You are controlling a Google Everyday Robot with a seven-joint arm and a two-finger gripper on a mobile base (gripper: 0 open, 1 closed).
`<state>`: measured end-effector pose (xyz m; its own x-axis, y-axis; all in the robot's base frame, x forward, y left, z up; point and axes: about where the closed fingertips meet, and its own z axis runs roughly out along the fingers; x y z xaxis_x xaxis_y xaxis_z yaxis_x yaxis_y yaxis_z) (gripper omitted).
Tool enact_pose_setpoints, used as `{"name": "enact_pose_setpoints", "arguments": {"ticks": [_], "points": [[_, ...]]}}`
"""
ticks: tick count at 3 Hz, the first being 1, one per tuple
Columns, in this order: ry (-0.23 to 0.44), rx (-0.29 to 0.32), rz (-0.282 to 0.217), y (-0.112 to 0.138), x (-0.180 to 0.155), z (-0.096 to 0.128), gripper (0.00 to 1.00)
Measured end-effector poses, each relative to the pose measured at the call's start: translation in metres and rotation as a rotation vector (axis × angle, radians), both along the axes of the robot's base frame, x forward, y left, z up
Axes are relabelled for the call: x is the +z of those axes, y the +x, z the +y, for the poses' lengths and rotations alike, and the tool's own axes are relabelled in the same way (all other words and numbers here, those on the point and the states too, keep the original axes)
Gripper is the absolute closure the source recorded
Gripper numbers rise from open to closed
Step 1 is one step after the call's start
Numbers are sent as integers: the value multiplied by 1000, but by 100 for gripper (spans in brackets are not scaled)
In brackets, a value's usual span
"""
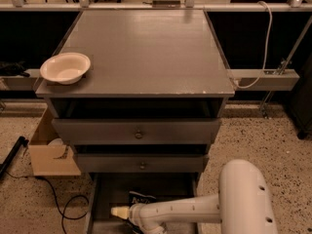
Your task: Pick blue chip bag from bottom drawer and place on counter
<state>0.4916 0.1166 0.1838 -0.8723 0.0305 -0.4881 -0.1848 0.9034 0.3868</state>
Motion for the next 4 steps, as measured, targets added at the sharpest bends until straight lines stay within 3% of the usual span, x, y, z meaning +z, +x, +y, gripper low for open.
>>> {"name": "enact_pose_setpoints", "arguments": {"ticks": [4], "points": [[-66,-46,22,0,-22,-19,0]]}}
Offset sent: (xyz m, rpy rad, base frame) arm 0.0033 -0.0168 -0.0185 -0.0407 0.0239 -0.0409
